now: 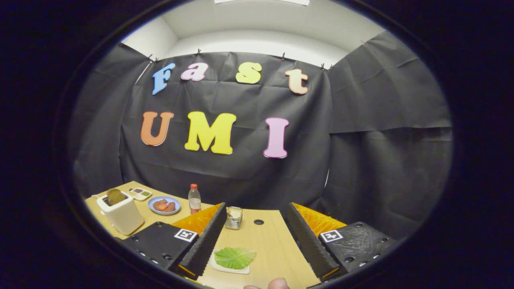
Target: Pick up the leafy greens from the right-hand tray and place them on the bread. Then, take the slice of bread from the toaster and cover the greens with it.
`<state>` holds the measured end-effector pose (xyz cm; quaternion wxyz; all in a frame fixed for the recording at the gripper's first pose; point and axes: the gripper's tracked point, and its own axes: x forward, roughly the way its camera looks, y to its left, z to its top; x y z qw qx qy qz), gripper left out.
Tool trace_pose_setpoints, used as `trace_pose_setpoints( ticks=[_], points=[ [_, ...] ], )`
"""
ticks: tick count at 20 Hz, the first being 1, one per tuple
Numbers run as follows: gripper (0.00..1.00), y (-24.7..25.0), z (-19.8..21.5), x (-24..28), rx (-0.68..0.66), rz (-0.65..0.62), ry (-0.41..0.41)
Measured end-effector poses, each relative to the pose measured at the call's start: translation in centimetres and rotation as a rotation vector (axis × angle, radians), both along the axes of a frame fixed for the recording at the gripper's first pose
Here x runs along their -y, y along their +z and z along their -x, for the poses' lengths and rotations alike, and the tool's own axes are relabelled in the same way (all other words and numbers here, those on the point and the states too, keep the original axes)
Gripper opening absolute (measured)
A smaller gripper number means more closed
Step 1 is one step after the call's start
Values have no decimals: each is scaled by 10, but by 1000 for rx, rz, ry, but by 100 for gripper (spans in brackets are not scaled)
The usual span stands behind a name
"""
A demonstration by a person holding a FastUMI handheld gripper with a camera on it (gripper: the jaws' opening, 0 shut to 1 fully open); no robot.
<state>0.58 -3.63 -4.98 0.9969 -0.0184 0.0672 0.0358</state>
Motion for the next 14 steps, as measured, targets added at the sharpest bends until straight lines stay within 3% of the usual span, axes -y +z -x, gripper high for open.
trace_pose_setpoints(
  ticks=[7, 14],
  points=[
    [95, -47, -15, 5, -136, -42, 51],
    [95, -160, -46, -4, -415, -100, 132]
  ],
)
